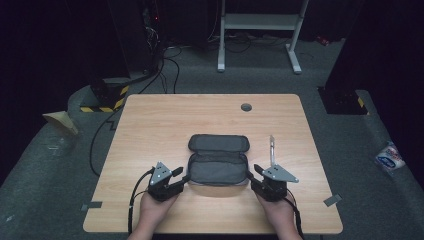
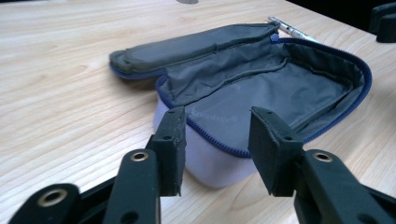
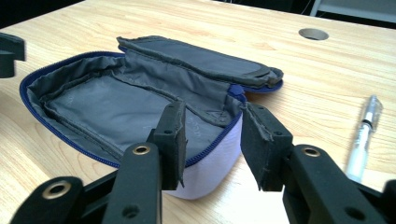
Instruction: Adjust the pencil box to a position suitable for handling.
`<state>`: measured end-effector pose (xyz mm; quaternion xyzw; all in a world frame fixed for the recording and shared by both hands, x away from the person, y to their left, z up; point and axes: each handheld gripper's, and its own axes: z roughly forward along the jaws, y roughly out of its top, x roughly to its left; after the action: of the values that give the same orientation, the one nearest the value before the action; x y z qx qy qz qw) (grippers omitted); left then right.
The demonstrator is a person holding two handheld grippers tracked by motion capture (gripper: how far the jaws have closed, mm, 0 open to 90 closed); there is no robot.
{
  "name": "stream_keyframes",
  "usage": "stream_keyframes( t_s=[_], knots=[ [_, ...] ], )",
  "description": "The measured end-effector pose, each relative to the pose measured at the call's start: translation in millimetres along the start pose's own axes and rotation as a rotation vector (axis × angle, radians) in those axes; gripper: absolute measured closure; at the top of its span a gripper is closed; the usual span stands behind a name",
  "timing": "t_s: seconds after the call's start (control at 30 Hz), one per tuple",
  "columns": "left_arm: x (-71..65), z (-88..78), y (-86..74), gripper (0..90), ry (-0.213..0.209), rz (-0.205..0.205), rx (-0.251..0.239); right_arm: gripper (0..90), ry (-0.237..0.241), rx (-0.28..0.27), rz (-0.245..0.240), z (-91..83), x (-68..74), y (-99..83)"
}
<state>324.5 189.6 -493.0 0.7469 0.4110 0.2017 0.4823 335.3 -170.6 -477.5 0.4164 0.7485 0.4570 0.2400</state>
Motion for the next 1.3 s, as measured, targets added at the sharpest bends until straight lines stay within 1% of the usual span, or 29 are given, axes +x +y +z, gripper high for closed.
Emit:
stream_keyframes(
  t_s=[0.1, 0.17, 0.23, 0.27, 0.37, 0.43, 0.53, 0.57, 0.63, 0.7, 0.73, 0.8, 0.83, 0.87, 0.9, 0.97, 1.0, 1.1, 1.23, 1.3],
  knots=[
    [4.0, -6.9, -0.3, 52.3, 0.005, 0.0, 0.006, 57.4, -0.006, 0.003, -0.003, -2.9, -3.1, -1.3],
    [7.7, -11.3, -1.2, 51.6, 0.027, 0.017, 0.01, 57.1, -0.011, 0.003, 0.0, -4.6, -5.5, -2.3],
    [12.9, -14.3, -2.0, 50.4, 0.042, 0.017, 0.027, 56.9, -0.016, 0.001, -0.002, -6.1, -8.7, -3.0],
    [15.3, -15.5, -2.4, 49.6, 0.048, 0.007, 0.04, 56.8, -0.018, 0.003, 0.001, -6.8, -10.2, -3.3],
    [22.2, -19.0, -3.3, 46.2, 0.085, 0.01, 0.067, 56.0, -0.023, 0.004, 0.008, -8.4, -16.6, -3.6],
    [26.9, -20.6, -4.3, 45.2, 0.103, 0.014, 0.075, 55.4, -0.032, 0.003, 0.017, -9.6, -20.1, -3.6],
    [33.5, -22.7, -5.8, 43.5, 0.123, -0.007, 0.095, 54.1, -0.037, 0.004, 0.033, -10.5, -25.5, -3.4],
    [35.8, -23.4, -6.5, 41.6, 0.135, -0.014, 0.102, 53.8, -0.04, 0.006, 0.038, -10.9, -27.0, -3.3],
    [40.8, -24.7, -8.3, 40.7, 0.141, -0.028, 0.114, 53.3, -0.046, 0.005, 0.04, -11.2, -30.1, -3.4],
    [45.5, -25.9, -10.9, 41.2, 0.154, -0.031, 0.128, 52.9, -0.052, 0.005, 0.044, -11.7, -33.3, -3.4],
    [47.5, -25.7, -12.7, 41.1, 0.167, -0.032, 0.138, 52.8, -0.058, 0.006, 0.047, -11.9, -34.8, -3.4],
    [51.8, -25.5, -16.5, 41.1, 0.183, -0.027, 0.159, 52.6, -0.064, 0.005, 0.05, -12.4, -38.7, -3.2],
    [53.1, -24.8, -18.6, 40.9, 0.189, -0.037, 0.168, 52.5, -0.069, 0.005, 0.053, -12.8, -40.7, -3.0],
    [54.9, -24.3, -20.2, 40.6, 0.194, -0.039, 0.185, 52.4, -0.073, 0.005, 0.058, -13.3, -42.8, -2.8],
    [56.3, -23.8, -22.0, 40.3, 0.197, -0.042, 0.195, 52.4, -0.076, 0.008, 0.066, -14.0, -44.6, -2.5],
    [58.5, -22.3, -25.5, 40.0, 0.195, -0.049, 0.219, 53.9, -0.094, 0.007, 0.06, -14.2, -49.3, -2.6],
    [58.6, -21.5, -27.2, 39.7, 0.193, -0.05, 0.231, 54.4, -0.098, 0.012, 0.066, -14.0, -51.8, -2.8],
    [57.7, -21.3, -31.8, 39.2, 0.206, -0.044, 0.259, 55.7, -0.132, 0.024, 0.076, -12.4, -61.0, -3.5],
    [56.2, -25.2, -39.5, 38.4, 0.211, -0.065, 0.271, 59.6, -0.172, 0.054, 0.084, -6.0, -73.4, -5.1],
    [53.8, -28.3, -43.1, 37.4, 0.209, -0.053, 0.267, 62.0, -0.195, 0.072, 0.086, -0.5, -77.8, -6.3]
  ],
)
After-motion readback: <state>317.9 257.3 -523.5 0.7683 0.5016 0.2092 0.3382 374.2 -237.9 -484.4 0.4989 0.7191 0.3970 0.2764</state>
